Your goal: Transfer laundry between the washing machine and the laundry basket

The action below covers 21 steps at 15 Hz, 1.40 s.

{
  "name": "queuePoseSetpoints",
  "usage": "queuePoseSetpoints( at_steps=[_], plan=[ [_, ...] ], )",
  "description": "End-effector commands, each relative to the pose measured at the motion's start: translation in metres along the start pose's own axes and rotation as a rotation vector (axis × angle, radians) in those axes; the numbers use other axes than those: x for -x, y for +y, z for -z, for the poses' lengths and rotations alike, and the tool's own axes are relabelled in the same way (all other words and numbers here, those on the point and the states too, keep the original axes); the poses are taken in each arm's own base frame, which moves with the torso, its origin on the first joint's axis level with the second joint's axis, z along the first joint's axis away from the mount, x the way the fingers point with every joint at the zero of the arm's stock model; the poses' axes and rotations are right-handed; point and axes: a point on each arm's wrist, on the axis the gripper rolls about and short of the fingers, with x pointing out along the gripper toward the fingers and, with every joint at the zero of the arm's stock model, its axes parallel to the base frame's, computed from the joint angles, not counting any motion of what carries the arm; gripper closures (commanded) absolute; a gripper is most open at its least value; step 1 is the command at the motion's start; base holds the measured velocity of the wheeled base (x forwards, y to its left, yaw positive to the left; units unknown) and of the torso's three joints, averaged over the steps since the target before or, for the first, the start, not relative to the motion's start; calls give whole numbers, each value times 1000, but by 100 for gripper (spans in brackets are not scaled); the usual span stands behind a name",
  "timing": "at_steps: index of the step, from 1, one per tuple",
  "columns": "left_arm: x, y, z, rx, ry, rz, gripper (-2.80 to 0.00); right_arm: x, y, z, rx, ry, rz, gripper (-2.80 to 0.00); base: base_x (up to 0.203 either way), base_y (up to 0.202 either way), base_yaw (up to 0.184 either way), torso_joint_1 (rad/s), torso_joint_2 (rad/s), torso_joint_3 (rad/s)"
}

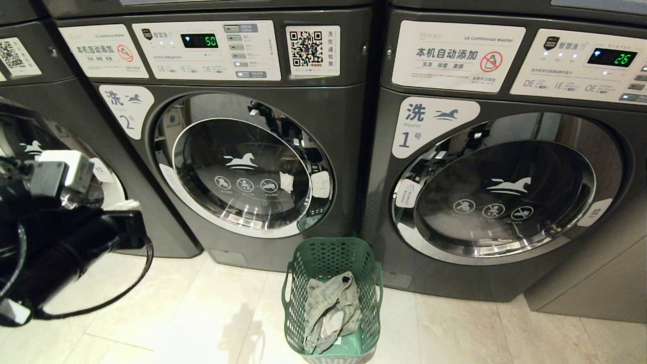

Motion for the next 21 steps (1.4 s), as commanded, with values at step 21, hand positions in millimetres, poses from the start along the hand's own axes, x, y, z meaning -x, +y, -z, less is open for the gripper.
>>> queuePoseSetpoints(
  at_steps=[21],
  plan=[
    [217,36,150,44,-92,172,0,0,0,0,1,1,-1,0,0,0,0,0,0,0]
  ],
)
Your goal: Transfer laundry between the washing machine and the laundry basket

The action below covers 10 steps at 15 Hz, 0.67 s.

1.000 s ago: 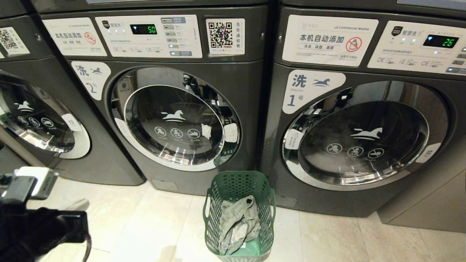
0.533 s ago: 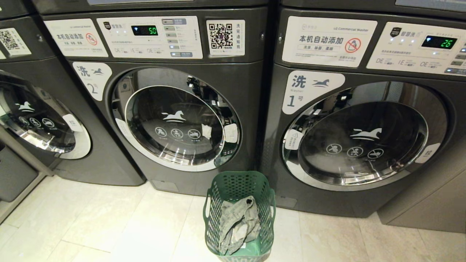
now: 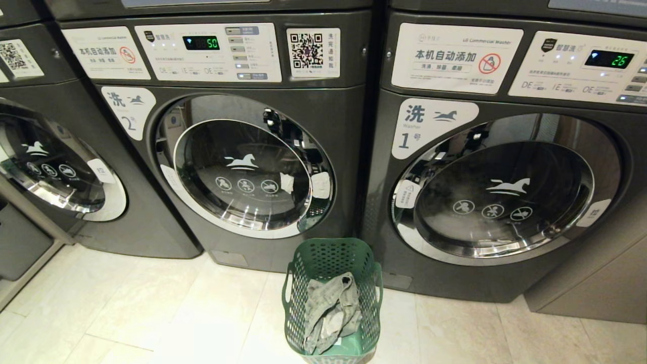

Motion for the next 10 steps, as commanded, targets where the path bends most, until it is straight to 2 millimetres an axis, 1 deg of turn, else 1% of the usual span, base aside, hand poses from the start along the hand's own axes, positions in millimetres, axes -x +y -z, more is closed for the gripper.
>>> queuePoseSetpoints(
  at_steps=[1,10],
  plan=[
    [0,0,1,0,-6,-2,0,0,0,0,7,1,-3,0,0,0,0,0,0,0],
    [0,0,1,-2,-6,-8,0,0,0,0,7,0,-1,0,0,0,0,0,0,0]
  ],
)
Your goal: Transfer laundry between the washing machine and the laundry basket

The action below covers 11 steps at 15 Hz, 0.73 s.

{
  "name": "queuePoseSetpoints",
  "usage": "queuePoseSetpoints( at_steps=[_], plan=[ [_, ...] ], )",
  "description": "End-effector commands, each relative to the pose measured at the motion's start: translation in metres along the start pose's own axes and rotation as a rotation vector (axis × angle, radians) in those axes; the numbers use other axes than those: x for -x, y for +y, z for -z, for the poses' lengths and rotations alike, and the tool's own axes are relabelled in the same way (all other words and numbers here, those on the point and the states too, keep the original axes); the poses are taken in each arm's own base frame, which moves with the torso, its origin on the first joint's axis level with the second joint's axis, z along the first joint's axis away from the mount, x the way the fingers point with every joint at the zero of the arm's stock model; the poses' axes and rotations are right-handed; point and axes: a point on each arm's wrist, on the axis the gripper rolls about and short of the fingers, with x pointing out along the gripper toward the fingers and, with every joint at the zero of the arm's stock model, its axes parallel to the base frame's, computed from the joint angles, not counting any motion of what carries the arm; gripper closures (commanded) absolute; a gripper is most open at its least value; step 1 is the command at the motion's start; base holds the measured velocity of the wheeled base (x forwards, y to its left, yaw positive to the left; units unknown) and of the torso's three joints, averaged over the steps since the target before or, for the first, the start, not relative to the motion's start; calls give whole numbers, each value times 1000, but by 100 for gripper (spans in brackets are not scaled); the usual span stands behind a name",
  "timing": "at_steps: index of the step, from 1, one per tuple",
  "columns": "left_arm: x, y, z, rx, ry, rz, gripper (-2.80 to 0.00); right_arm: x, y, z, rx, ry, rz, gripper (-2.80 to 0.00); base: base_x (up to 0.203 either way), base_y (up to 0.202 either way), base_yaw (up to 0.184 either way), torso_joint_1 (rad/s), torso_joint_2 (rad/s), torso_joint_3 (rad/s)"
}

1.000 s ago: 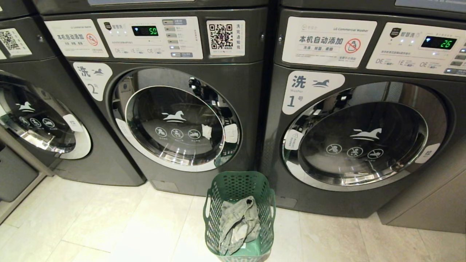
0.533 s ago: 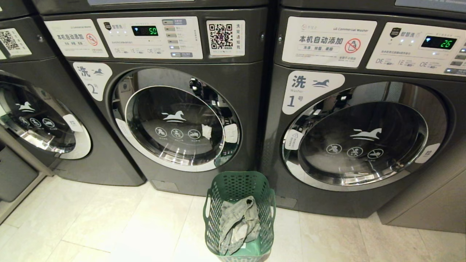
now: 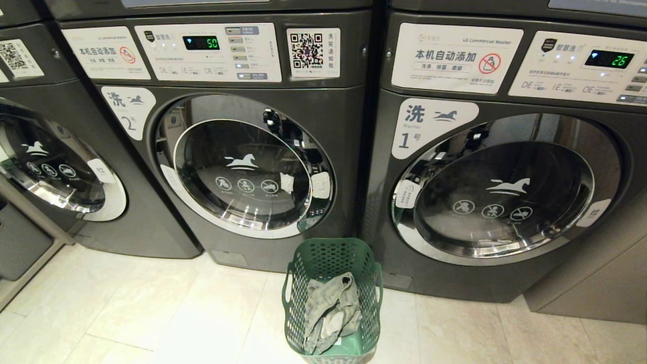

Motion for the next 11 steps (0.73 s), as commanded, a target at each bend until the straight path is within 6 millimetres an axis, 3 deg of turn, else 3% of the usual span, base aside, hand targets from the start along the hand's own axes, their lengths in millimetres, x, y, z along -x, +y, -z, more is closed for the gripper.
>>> queuePoseSetpoints(
  at_steps=[1,11],
  plan=[
    [0,0,0,4,7,-5,0,0,0,0,-1,0,0,0,0,0,0,0,0,0],
    [0,0,0,1,7,-4,0,0,0,0,-4,3,16,0,0,0,0,0,0,0]
  ],
)
